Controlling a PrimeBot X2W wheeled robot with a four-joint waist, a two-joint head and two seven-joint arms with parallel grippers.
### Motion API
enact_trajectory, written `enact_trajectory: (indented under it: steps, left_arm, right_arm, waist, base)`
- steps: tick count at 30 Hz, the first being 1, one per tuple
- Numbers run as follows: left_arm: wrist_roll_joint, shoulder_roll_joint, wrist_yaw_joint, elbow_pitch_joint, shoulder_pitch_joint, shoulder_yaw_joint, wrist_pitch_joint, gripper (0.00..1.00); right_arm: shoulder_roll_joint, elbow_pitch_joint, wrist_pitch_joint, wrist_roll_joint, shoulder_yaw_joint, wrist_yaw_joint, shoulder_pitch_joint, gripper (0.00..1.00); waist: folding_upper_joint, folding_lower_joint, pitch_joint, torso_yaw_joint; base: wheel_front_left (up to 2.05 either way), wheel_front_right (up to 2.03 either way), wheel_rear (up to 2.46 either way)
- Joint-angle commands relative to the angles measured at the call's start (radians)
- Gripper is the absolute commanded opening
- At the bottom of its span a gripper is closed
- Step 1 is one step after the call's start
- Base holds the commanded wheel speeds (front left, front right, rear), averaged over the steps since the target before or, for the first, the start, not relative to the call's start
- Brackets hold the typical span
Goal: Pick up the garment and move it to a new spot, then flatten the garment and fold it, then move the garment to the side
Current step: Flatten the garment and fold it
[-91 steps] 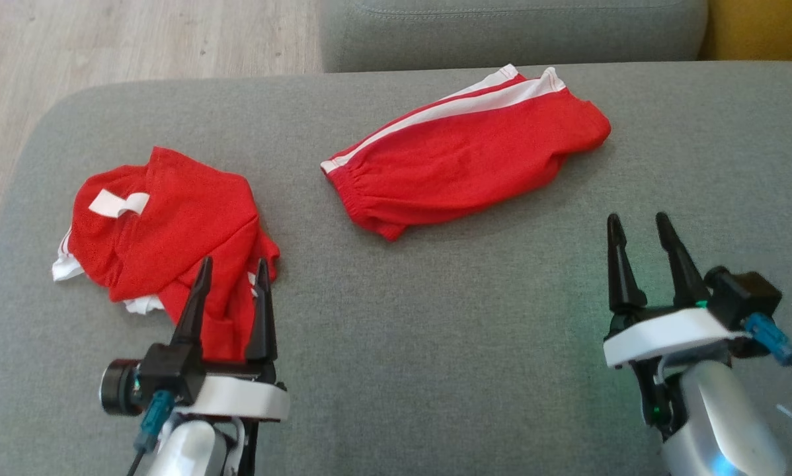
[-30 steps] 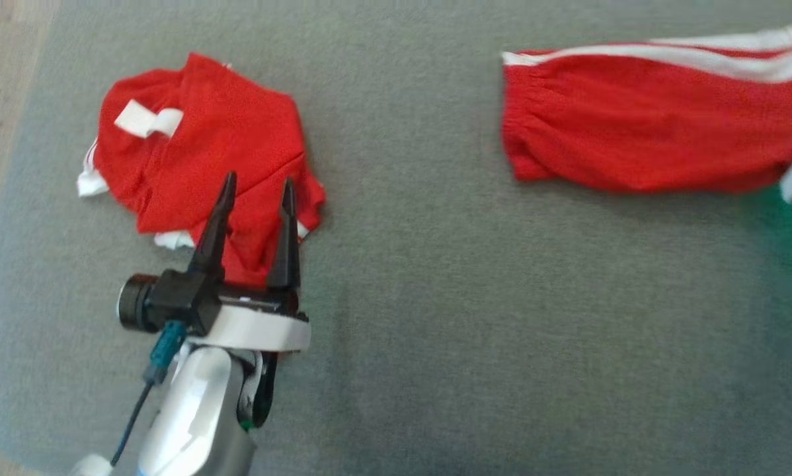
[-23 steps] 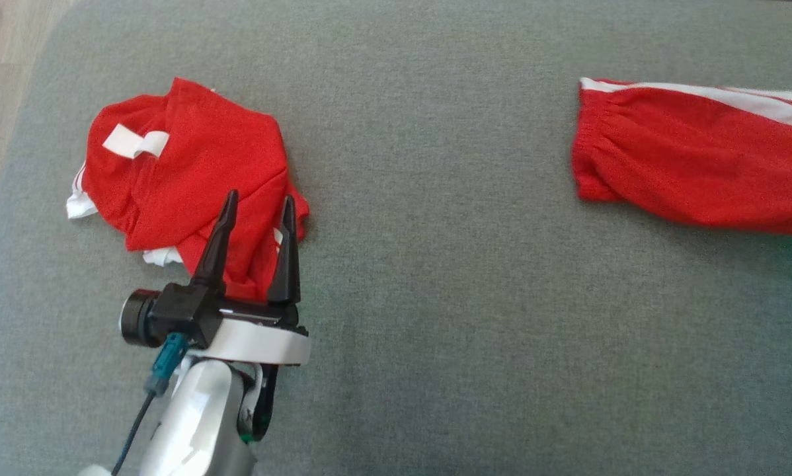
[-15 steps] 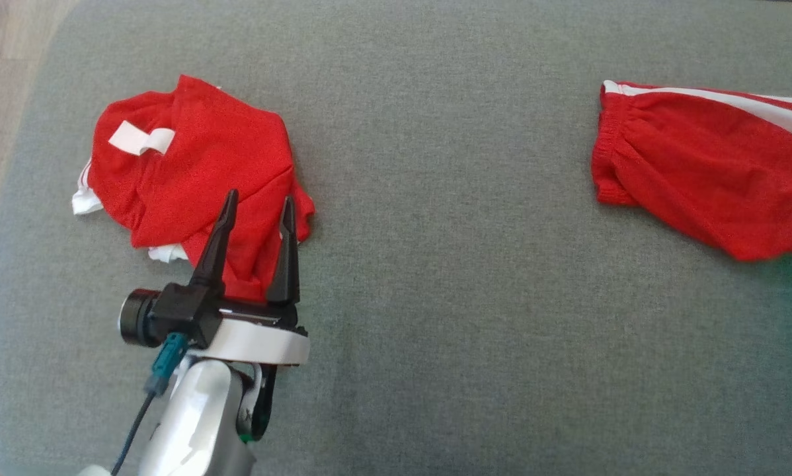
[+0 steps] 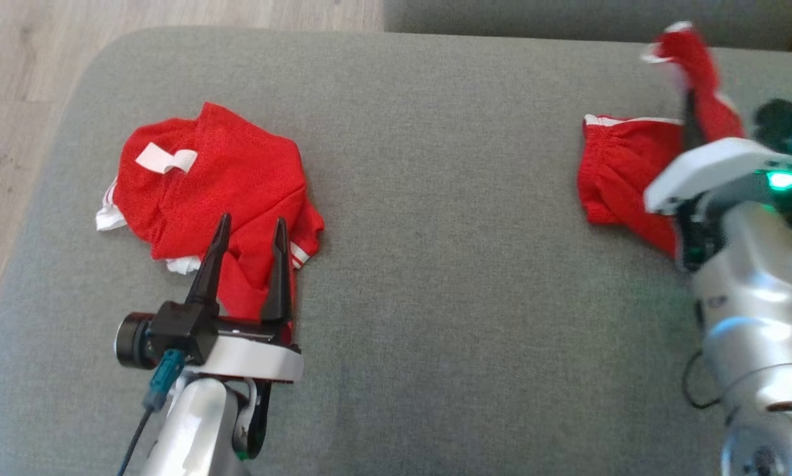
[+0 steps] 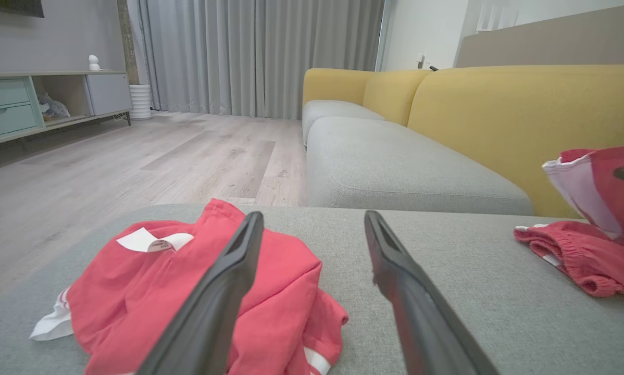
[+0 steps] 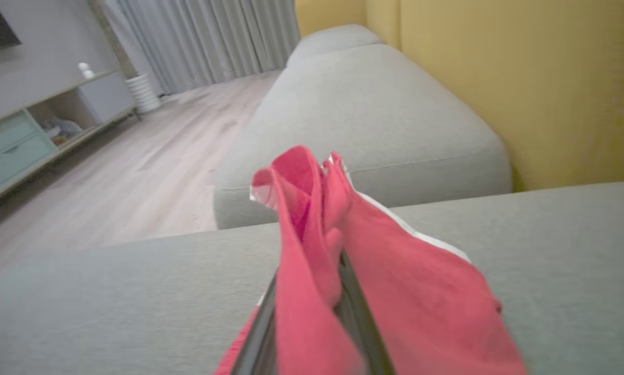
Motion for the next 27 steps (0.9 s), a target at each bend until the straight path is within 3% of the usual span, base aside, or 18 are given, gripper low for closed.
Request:
enact_trajectory:
  steps: [1,9,13,14,15,22,27]
  left_arm:
    - [0.009,0.009,-0.001,-0.030,-0.017,0.038,-0.005,1.00]
    - [0.011,0.009,-0.002,-0.033,-0.005,0.047,-0.005,1.00]
    - [0.012,0.009,-0.002,-0.030,-0.002,0.051,-0.005,1.00]
    - [0.012,0.009,-0.002,-0.029,-0.002,0.052,-0.005,1.00]
    - [0.011,0.009,-0.001,-0.029,-0.001,0.053,-0.005,1.00]
    - [0.018,0.009,-0.009,-0.044,-0.002,0.057,-0.005,1.00]
    - [0.019,0.009,-0.011,-0.072,0.001,0.061,-0.005,1.00]
  right_arm:
    - [0.019,-0.043,-0.011,0.021,0.041,-0.001,-0.012,0.00]
    - [0.053,-0.060,0.013,0.097,0.246,-0.001,0.082,0.00]
    - [0.051,-0.029,0.008,0.069,0.316,-0.001,0.110,0.00]
    - [0.048,-0.021,-0.002,0.053,0.327,-0.001,0.114,0.85]
    - [0.048,-0.013,-0.010,0.044,0.331,-0.001,0.117,1.00]
    - [0.058,-0.042,-0.068,0.025,0.303,-0.001,0.140,1.00]
    - [0.061,-0.219,-0.075,-0.004,0.197,-0.001,0.213,1.00]
  waist:
    - [0.0000,0.0001,-0.007,0.004]
    - [0.0000,0.0001,-0.015,0.019]
    - [0.0000,0.0001,-0.015,0.015]
    - [0.0000,0.0001,-0.016,0.013]
    - [0.0000,0.0001,-0.017,0.009]
    - [0.0000,0.0001,-0.043,-0.033]
    - [0.0000,0.0001,-0.075,-0.079]
  base:
    - [0.00,0.00,0.00]
    - [0.00,0.00,0.00]
    - [0.00,0.00,0.00]
    - [0.00,0.00,0.00]
    - [0.00,0.00,0.00]
    - [0.00,0.00,0.00]
    - [0.00,0.00,0.00]
